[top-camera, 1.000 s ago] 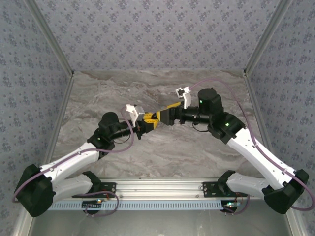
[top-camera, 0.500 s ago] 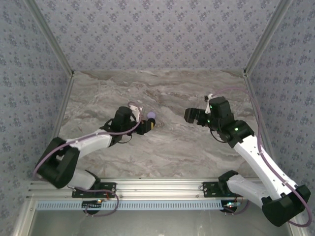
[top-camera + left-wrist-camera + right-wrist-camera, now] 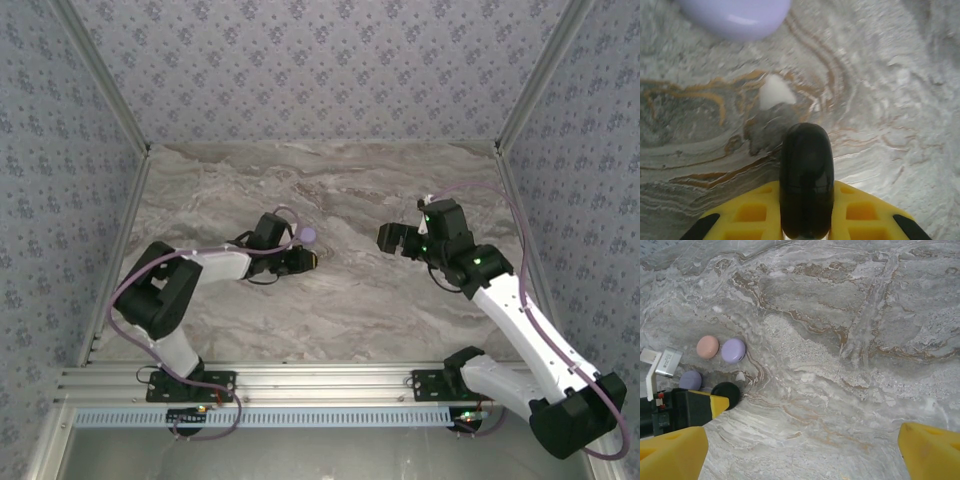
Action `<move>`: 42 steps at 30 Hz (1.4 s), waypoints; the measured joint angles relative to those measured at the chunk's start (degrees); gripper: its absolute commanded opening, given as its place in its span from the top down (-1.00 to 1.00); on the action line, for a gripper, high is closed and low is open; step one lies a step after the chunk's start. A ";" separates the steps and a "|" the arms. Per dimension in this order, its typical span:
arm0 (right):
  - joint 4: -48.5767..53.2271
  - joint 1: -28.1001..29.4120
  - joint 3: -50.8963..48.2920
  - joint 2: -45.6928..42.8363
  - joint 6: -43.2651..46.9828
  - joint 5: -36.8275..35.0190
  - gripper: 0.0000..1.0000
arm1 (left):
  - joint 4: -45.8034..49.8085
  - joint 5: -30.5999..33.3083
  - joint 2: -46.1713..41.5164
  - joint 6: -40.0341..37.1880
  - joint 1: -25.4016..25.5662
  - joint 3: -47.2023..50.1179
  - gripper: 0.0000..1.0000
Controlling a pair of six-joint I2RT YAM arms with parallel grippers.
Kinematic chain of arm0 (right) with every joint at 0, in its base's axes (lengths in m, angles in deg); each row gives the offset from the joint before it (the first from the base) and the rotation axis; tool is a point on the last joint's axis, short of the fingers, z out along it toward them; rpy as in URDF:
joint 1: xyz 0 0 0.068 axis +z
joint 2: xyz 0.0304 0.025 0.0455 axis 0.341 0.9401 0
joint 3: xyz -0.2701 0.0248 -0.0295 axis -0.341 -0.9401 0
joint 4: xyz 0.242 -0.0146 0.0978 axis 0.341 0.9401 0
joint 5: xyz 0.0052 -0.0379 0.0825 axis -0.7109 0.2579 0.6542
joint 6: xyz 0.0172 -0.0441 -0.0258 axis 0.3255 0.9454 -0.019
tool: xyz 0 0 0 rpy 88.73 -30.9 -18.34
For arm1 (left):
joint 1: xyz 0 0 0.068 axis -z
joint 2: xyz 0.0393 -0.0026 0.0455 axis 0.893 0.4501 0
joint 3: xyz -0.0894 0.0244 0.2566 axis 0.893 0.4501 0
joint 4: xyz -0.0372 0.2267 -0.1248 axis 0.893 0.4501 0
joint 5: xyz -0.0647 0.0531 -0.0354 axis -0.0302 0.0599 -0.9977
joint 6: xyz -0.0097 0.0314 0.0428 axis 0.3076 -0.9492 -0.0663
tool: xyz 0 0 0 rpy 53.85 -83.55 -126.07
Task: Insert the wireless bluetooth earbuds into the charging case
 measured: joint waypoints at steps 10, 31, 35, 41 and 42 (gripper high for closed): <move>0.07 -1.62 0.02 0.83 0.46 0.00 -1.00 | 4.20 1.88 -0.09 -0.68 -0.04 -1.66 -0.02; -21.77 -21.53 -19.89 -9.88 12.90 -12.50 -0.99 | 14.53 34.07 -35.23 -17.09 -7.39 1.55 -0.69; -34.29 -24.98 -31.17 -7.34 16.33 -12.13 -0.99 | 7.82 40.09 -42.07 -21.22 -12.66 11.23 -0.74; -55.87 -25.77 -40.04 3.58 22.84 -8.68 -0.99 | 2.36 43.04 -44.81 -24.55 -19.41 21.33 -0.77; -59.06 -25.81 -40.06 6.16 23.65 -7.74 -0.99 | 1.44 43.08 -44.59 -25.03 -20.22 21.92 -0.77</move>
